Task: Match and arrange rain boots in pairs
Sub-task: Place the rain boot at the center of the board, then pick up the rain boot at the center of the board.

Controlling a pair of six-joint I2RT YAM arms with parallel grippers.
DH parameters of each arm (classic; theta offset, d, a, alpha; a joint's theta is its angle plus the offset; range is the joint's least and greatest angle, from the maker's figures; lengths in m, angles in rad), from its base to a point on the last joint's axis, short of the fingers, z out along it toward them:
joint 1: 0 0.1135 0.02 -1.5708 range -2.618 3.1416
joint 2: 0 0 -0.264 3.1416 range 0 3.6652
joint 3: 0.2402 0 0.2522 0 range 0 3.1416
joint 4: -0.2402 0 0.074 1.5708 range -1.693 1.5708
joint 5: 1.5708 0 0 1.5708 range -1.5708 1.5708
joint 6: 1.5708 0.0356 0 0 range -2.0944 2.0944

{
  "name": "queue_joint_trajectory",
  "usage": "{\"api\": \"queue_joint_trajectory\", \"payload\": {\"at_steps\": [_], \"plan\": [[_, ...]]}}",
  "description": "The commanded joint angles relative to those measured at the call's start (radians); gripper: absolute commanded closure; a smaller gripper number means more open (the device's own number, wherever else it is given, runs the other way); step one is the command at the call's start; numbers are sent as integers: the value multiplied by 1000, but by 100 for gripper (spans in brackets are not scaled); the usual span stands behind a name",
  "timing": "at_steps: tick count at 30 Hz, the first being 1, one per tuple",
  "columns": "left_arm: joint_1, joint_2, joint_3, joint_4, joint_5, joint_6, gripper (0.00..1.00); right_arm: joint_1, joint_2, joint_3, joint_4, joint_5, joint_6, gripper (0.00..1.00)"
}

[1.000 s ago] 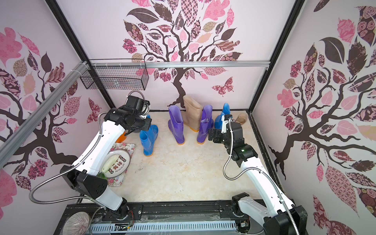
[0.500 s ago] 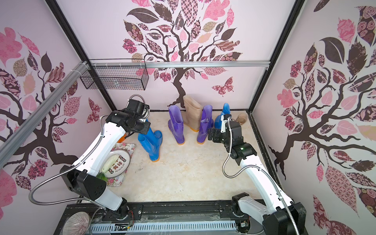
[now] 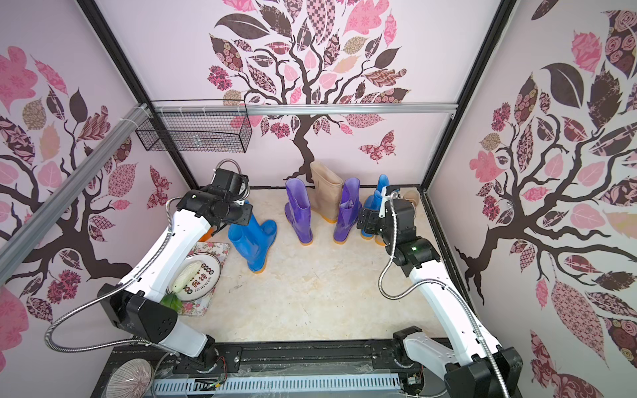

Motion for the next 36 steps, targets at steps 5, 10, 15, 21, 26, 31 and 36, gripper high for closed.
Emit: {"api": "queue_joint_trajectory", "payload": {"at_steps": [5, 10, 15, 21, 26, 31, 36], "plan": [[-1, -75, 4, 66, 13, -27, 40, 6, 70, 138, -48, 61, 17, 14], [-27, -126, 20, 124, -10, -30, 33, 6, 143, 243, -90, 43, -18, 11], [-101, -175, 13, 207, -11, -8, 28, 6, 272, 418, -202, 246, -6, 20], [-140, -177, -16, 256, 46, -26, 26, 4, 438, 607, -293, 341, -28, 22], [-141, -177, -42, 257, 76, -42, 26, -45, 568, 758, -394, 325, -34, 22], [-142, -194, -74, 269, 75, -41, 26, -101, 687, 869, -472, 265, -48, 25], [-142, -196, -78, 268, 56, -27, 25, -123, 751, 914, -494, 234, -56, 29]]}}
